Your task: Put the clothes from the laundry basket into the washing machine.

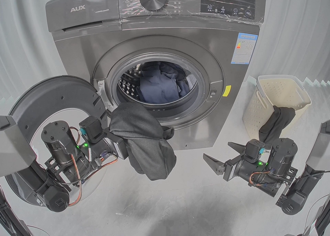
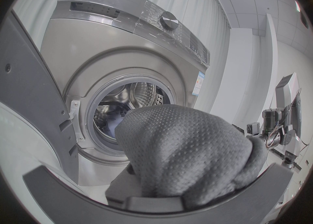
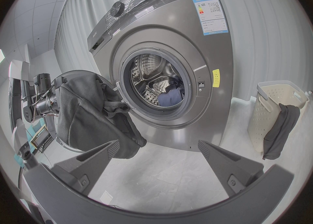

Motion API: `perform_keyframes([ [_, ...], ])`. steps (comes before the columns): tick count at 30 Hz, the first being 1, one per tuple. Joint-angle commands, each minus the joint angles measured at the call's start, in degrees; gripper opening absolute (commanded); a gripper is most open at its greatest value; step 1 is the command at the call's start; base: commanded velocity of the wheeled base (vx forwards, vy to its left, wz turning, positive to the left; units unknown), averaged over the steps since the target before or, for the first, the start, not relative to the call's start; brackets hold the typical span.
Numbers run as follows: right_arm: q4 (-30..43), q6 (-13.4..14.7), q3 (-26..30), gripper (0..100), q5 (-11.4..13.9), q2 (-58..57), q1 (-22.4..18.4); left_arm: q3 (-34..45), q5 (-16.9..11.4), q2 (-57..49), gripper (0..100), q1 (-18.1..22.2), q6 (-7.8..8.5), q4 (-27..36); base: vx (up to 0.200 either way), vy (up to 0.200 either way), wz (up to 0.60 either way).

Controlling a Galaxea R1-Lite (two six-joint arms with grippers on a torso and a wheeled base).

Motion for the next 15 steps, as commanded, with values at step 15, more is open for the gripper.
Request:
perform_keyframes([
  [15,-0.04,0.10,0.27,100,0.13,-0.07,2.03,0.10,0.21,1.69,0,-1.97,0.49,-0.10,0.147,0.000,0.00],
])
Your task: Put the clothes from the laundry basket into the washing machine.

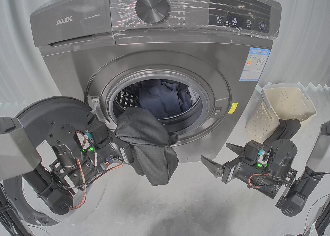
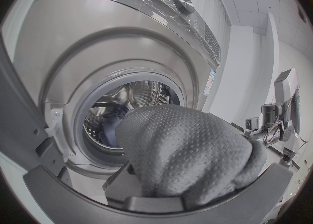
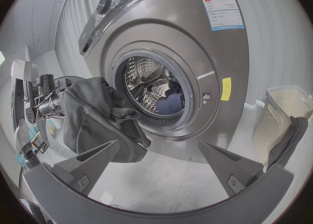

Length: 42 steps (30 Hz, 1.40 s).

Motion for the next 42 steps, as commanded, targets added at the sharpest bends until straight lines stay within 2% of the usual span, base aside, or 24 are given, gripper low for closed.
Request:
perform_keyframes([
  [1,-0.04,-0.01,0.27,100,-0.06,0.01,1.24,0.06,0.00,0.20,0,-0.44,-0.02,0.01,0.000,0.000,0.00],
  [10,-0.04,-0.01,0.62,100,-0.06,-1.13,1.94,0.41,1.06,0.20,0,-1.40,-0.46,0.01,0.044,0.000,0.00],
  [15,-0.04,-0.01,0.62,100,-0.06,-1.22,2.21,0.94,1.23,0.29,0,-3.78,-0.37,-0.08,0.040,0.000,0.00],
  [18,0.14,0.08,0.71,100,-0.06,-2.01,3.88,1.38,2.37,1.52,0,-5.18,-0.46,0.01,0.000,0.000,0.00],
  [20,0.14,0.16,1.24,100,-0.06,-2.01,5.02,1.20,2.81,3.63,0,-5.45,0.16,0.01,0.000,0.000,0.00],
  [23,0.05,0.16,2.20,100,-0.06,-2.27,6.78,-0.21,2.73,7.32,0,-5.54,2.62,-0.08,0.000,0.000,0.00],
  [26,0.05,0.16,2.29,100,-0.15,-2.27,7.13,-3.11,1.93,9.34,0,-5.10,3.23,0.01,0.000,0.000,0.00],
  [34,-0.04,0.16,2.29,100,-0.06,-2.45,7.04,-14.62,1.50,16.20,0,-3.87,0.95,0.10,0.000,0.000,0.00],
  [36,-0.04,0.16,2.38,100,-0.06,-2.62,7.04,-16.82,1.50,18.22,0,-3.95,-0.55,0.10,0.000,0.000,0.00],
  [40,-0.04,0.08,2.38,100,-0.06,-3.06,7.04,-22.88,2.55,22.79,0,-3.69,-1.16,0.01,0.000,0.000,0.00],
  [42,-0.04,0.08,2.29,100,-0.06,-3.06,7.04,-27.28,4.22,24.90,0,-3.16,-1.34,0.01,0.000,0.000,0.00],
])
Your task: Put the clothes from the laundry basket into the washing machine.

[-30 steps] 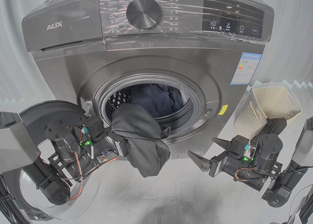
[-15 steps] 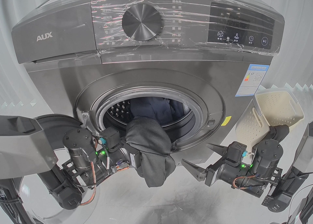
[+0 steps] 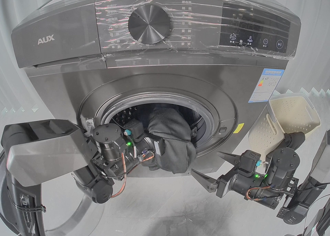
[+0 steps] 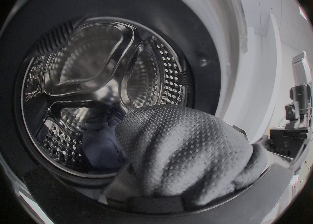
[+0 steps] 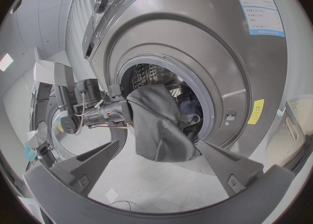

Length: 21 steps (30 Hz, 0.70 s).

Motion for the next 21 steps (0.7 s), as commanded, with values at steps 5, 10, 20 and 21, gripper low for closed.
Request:
perform_keyframes([
  [5,-0.04,-0.15,-0.05,100,0.03,-0.39,0.02,-19.60,4.67,12.25,0,2.44,-0.95,0.19,0.000,0.000,0.00],
  [10,-0.04,-0.15,-0.14,100,0.03,-0.30,0.11,-24.00,4.58,15.24,0,4.02,-0.87,3.26,0.000,0.000,0.00],
  [20,-0.04,-0.15,-0.22,100,0.03,0.22,0.11,-35.78,6.51,16.82,0,4.64,-2.27,13.11,0.000,0.000,0.00],
  [21,-0.04,-0.06,-0.22,100,0.03,0.22,0.46,-37.88,6.51,17.18,0,4.38,-2.36,15.57,0.000,0.000,0.00],
])
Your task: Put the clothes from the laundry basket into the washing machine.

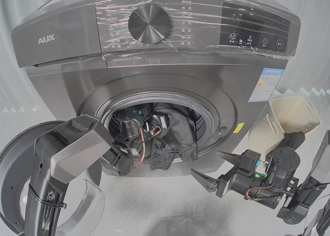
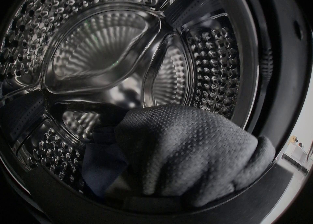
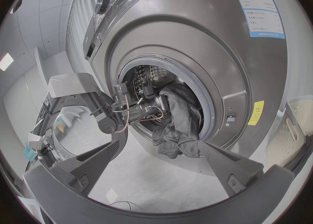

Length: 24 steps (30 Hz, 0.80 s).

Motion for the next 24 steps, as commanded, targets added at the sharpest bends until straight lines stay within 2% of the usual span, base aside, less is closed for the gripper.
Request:
perform_keyframes([
  [1,-0.01,0.08,-0.05,100,0.01,0.42,0.54,-5.91,0.53,2.13,0,-0.09,-0.52,3.93,0.000,0.000,0.00],
  [5,-0.01,0.08,0.03,100,0.01,0.59,0.71,-11.36,1.14,4.68,0,-0.09,-0.52,7.27,0.000,0.000,0.00],
  [12,-0.01,0.16,0.03,100,0.01,0.59,0.71,-24.54,6.06,9.60,0,1.41,-0.08,12.55,0.000,0.000,0.00],
  [16,-0.01,0.16,0.03,100,0.10,0.59,0.71,-26.39,7.56,9.69,0,2.29,0.01,14.04,0.000,0.000,0.00],
  [21,-0.01,0.08,-0.05,100,0.10,0.68,0.80,-24.10,7.65,8.64,0,2.55,-0.08,14.04,0.000,0.000,0.00],
  [22,-0.01,0.08,-0.05,100,0.10,0.68,0.80,-23.66,7.56,8.20,100,2.46,-0.26,14.04,0.000,0.000,0.00],
  [24,-0.01,0.08,0.03,100,0.10,0.68,0.71,-20.94,7.65,6.35,100,2.20,-0.78,14.04,0.000,0.000,0.00],
])
